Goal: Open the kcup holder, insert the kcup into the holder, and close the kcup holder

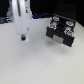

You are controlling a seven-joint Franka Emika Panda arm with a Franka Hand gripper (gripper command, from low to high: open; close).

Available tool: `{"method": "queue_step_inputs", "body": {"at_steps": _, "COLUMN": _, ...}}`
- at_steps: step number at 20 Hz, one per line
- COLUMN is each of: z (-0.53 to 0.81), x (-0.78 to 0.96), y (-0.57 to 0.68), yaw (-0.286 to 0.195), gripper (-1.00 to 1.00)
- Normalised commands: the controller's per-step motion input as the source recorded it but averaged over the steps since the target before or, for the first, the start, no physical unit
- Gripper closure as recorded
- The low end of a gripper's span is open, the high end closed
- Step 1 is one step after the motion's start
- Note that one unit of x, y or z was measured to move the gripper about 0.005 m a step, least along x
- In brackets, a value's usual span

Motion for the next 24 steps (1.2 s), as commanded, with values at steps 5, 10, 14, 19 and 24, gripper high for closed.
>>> {"method": "queue_step_inputs", "body": {"at_steps": 5, "z": 0.59, "x": 0.12, "y": 0.70, "yaw": 0.009, "gripper": 1.00}}
{"method": "queue_step_inputs", "body": {"at_steps": 10, "z": 0.46, "x": 0.12, "y": 0.68, "yaw": 0.009, "gripper": 1.00}}
{"method": "queue_step_inputs", "body": {"at_steps": 14, "z": 0.38, "x": 0.13, "y": 0.69, "yaw": 0.006, "gripper": 1.00}}
{"method": "queue_step_inputs", "body": {"at_steps": 19, "z": 0.36, "x": 0.17, "y": 0.69, "yaw": 0.004, "gripper": 1.00}}
{"method": "queue_step_inputs", "body": {"at_steps": 24, "z": 0.33, "x": 0.21, "y": 0.70, "yaw": 0.004, "gripper": 1.00}}
